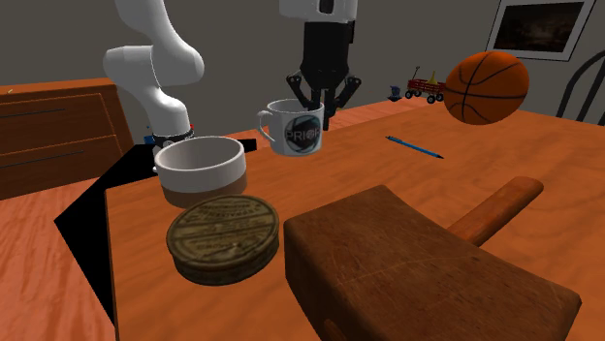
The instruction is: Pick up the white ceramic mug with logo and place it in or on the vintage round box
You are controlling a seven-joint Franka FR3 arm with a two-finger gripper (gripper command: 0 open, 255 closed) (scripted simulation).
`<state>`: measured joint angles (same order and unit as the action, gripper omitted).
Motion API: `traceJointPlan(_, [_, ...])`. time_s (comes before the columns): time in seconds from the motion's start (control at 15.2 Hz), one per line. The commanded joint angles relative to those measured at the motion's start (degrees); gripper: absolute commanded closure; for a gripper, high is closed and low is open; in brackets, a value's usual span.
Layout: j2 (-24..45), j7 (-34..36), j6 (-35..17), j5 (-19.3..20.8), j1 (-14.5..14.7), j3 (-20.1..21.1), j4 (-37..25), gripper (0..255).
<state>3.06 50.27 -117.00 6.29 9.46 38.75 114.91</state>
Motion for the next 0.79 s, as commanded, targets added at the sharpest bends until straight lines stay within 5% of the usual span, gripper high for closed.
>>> traceJointPlan(0.0, [-0.6,-0.4,1.5,-0.5,-0.1,0.0,-1.0,255])
traceJointPlan(0.73, [0.3,-12.4,3.2,-0.3,-6.2,-5.6,-4.4,255])
